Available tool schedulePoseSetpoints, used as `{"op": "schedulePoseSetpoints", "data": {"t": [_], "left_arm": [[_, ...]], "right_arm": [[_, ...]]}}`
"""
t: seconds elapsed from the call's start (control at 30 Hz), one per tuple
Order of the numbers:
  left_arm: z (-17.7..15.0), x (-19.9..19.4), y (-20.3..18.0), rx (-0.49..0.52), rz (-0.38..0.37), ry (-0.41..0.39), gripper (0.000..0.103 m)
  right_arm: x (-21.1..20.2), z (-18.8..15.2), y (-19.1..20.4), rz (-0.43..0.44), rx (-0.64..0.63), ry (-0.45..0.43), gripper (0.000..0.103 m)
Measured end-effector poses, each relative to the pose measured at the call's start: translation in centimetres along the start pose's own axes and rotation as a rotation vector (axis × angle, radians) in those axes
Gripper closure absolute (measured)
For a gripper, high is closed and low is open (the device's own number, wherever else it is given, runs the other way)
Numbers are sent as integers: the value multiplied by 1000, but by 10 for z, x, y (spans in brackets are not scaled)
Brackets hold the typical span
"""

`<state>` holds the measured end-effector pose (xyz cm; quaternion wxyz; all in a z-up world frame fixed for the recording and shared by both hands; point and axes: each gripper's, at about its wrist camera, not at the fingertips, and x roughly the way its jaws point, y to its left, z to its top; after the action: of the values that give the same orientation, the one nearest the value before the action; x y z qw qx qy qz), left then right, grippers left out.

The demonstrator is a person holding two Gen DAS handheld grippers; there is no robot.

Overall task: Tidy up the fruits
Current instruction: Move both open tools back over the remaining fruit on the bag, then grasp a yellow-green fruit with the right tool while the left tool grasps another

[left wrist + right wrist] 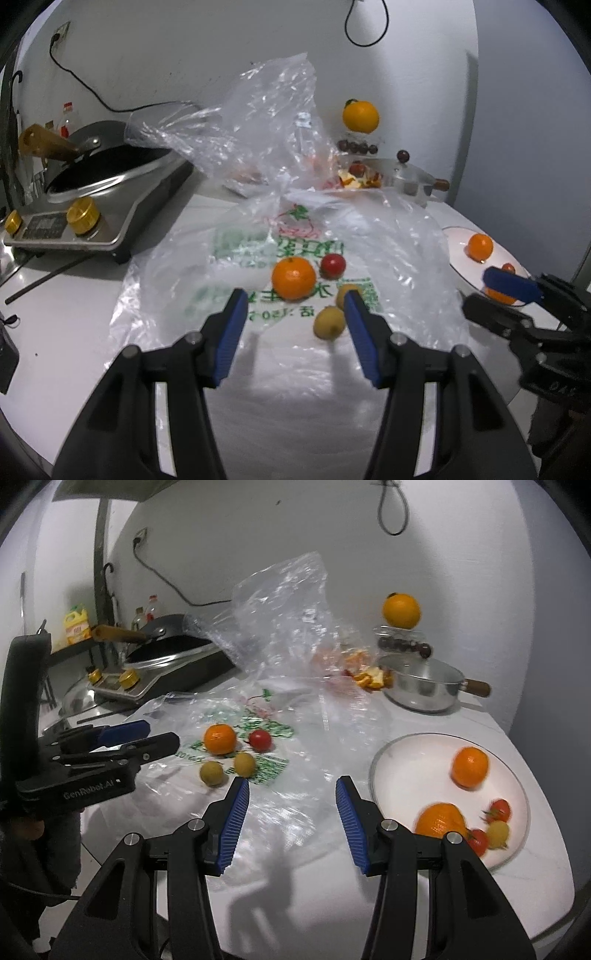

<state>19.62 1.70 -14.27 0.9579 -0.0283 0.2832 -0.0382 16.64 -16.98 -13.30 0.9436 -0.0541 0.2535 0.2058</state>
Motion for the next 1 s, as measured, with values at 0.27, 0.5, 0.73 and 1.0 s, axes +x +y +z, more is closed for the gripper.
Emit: {"op": "schedulePoseSetpoints", "data": {"t": [0.27, 0.5, 0.73, 1.0], "left_arm": [[2, 10, 16, -51, -13, 19, 47], [0, 22, 24, -87, -21, 67, 47], [-1, 27, 28, -107, -19, 84, 47], [1, 30, 18, -82, -8, 96, 47]], "right_arm": [[43, 20, 19, 43, -32, 81, 56], [79, 29, 29, 81, -45, 175, 68], [105, 32, 34, 101, -63, 248, 68], [115, 27, 27, 116, -52, 279, 78]]}}
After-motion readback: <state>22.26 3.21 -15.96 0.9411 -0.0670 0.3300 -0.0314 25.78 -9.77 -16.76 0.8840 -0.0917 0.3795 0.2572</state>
